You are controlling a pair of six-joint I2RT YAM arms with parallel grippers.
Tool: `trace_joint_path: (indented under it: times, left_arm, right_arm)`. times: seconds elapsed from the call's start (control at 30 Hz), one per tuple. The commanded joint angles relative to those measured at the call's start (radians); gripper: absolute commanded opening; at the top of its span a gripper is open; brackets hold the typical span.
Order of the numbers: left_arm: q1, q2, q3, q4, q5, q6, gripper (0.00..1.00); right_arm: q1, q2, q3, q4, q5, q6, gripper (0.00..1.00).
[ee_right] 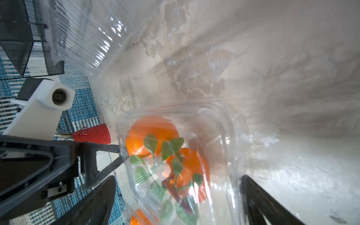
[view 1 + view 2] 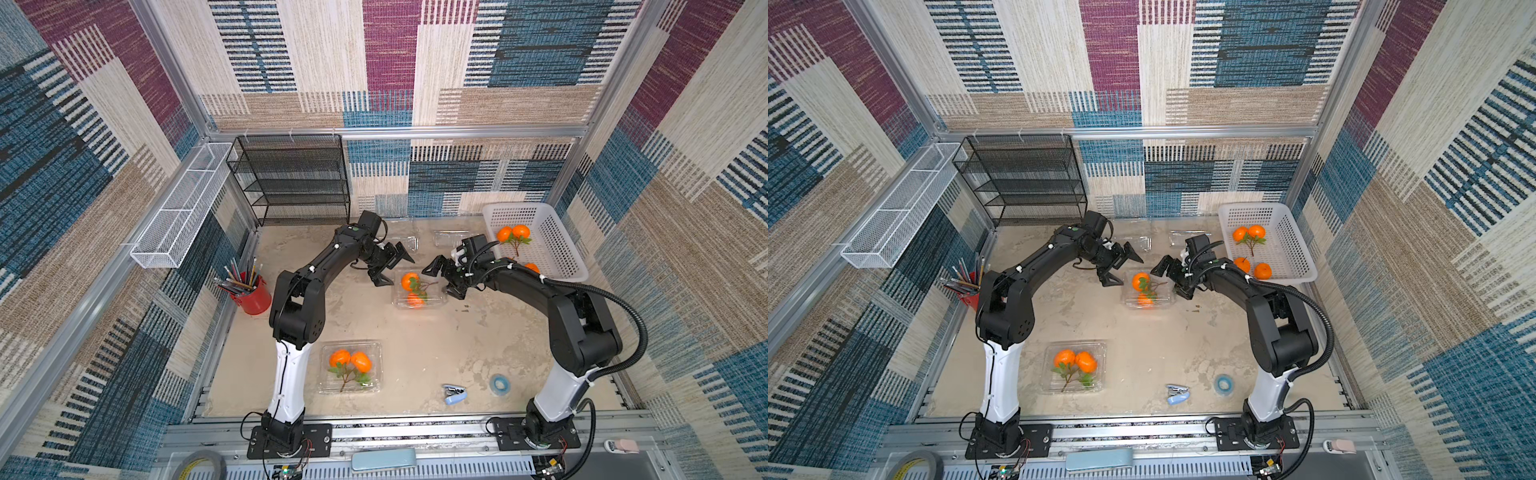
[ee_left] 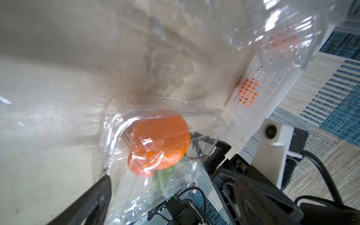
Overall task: Take oranges out of containers
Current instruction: Move the packing box to the center of the board.
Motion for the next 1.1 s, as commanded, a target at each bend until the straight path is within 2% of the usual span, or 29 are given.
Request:
trace_joint_path:
  times: [0.0, 0.17, 0.37, 0.53, 0.73, 1.07]
  left_arm:
    - [0.019, 0.012, 0.010, -0.064, -0.002, 0.060, 0.99]
    - [0.042, -0.053, -0.057, -0.071, -0.018, 0.110, 0.99]
    - [0.044, -0.120, -0.098, -0.069, -0.008, 0.194, 0.99]
    - [0.035, -0.120, -0.136, -0.051, 0.019, 0.203, 0.99]
    - [0.021, -0.123, -0.169, -0.030, 0.030, 0.204, 0.99]
    - [-0.007, -0.091, -0.173, 0.036, 0.079, 0.178, 0.99]
  right_arm:
    - [-0.001, 0.013, 0.026, -0.017, -0.022, -0.027, 0.99]
    - [-0.025, -0.049, -0.037, 0.018, -0.014, -0.098, 0.98]
    - [-0.064, -0.131, -0.172, 0.160, -0.112, -0.141, 0.98]
    - [-0.074, -0.113, -0.154, 0.092, -0.059, -0.212, 0.98]
    - [-0.151, -0.129, -0.190, 0.055, -0.025, -0.238, 0.98]
    - [-0.167, -0.133, -0.228, 0.209, -0.226, -0.228, 0.98]
